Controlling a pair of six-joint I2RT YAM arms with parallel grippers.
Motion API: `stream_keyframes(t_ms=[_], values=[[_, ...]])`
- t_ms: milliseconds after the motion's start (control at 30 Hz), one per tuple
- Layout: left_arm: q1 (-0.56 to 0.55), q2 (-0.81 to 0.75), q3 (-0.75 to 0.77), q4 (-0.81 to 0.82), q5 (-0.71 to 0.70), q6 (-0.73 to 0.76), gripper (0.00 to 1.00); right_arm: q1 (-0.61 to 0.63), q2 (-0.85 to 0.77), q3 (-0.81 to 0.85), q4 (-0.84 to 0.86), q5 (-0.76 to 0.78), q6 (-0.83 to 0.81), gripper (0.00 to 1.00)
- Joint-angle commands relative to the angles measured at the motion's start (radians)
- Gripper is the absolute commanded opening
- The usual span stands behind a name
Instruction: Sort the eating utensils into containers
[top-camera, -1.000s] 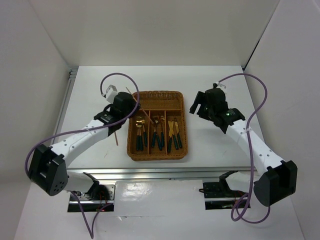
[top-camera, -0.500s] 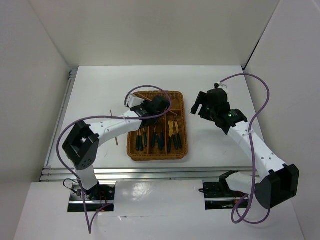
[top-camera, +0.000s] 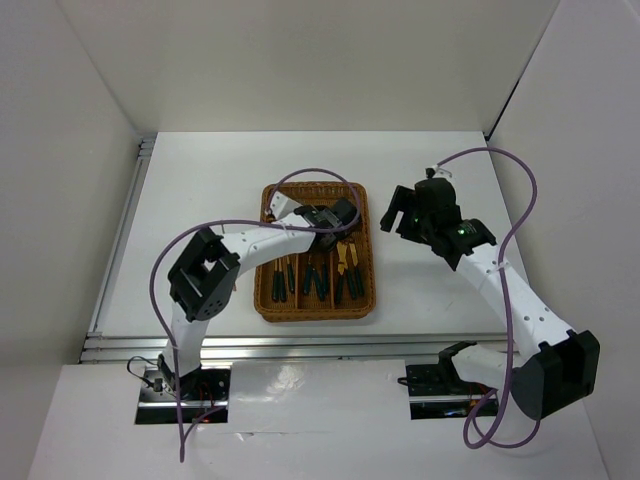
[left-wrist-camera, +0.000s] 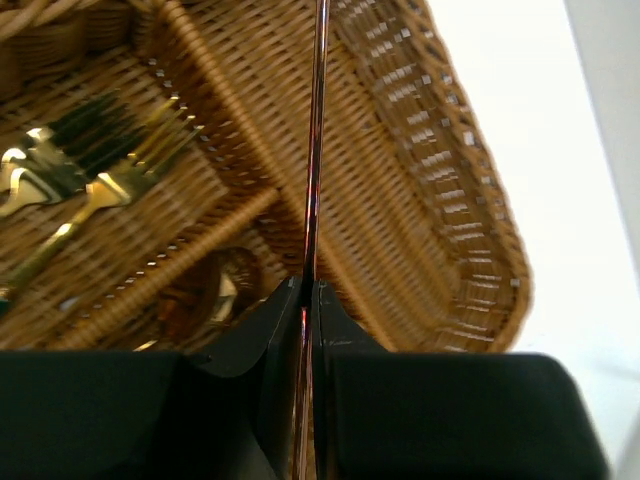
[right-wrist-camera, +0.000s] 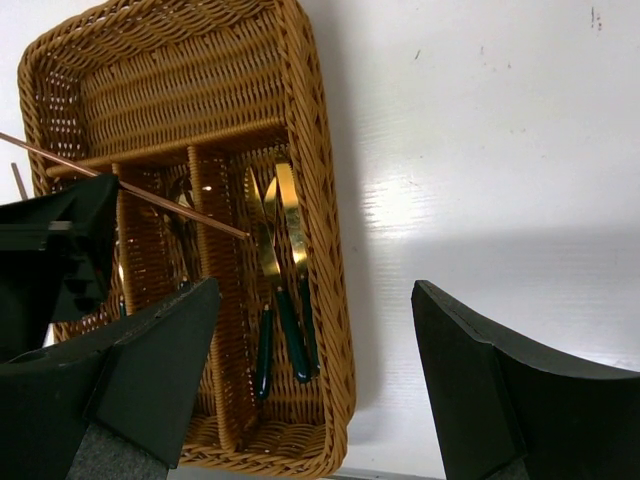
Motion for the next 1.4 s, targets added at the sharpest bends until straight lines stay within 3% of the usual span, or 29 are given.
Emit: stream_keyframes(t_ms=[0, 233, 467, 533, 1033, 1233, 1367], values=[[-0.009, 0.033, 0.043, -0.091, -0.053, -0.753, 0.22, -0.008, -0.003, -0.014, -0.004, -0.012, -0.027, 0.85], [-0.009, 0.085, 0.053, -0.016, -0.066, -0.778, 0.22, -0.008, 0.043, -0.025, 0.016, -0.059, -0.037, 0.85], [-0.009, -0.009, -0.121, 0.334, -0.098, -0.602, 0.24, -0.008, 0.068, -0.034, 0.016, -0.059, -0.037, 0.85], [-0.009, -0.018, -0.130, 0.366, -0.098, -0.545, 0.24, -0.008, 0.068, -0.034, 0.016, -0.050, -0.037, 0.85], [0.029, -0.029, -0.193, 0.576, -0.115, -0.511, 0.25, -0.008, 0.017, -0.043, -0.014, 0.005, -0.037, 0.85], [0.029, 0.023, -0.173, 0.648, -0.145, -0.520, 0.32, -0.008, 0.026, -0.043, -0.023, 0.005, -0.037, 0.85], [0.038, 0.033, -0.153, 0.635, -0.145, -0.540, 0.46, -0.008, 0.026, -0.043, -0.023, 0.005, -0.037, 0.85]])
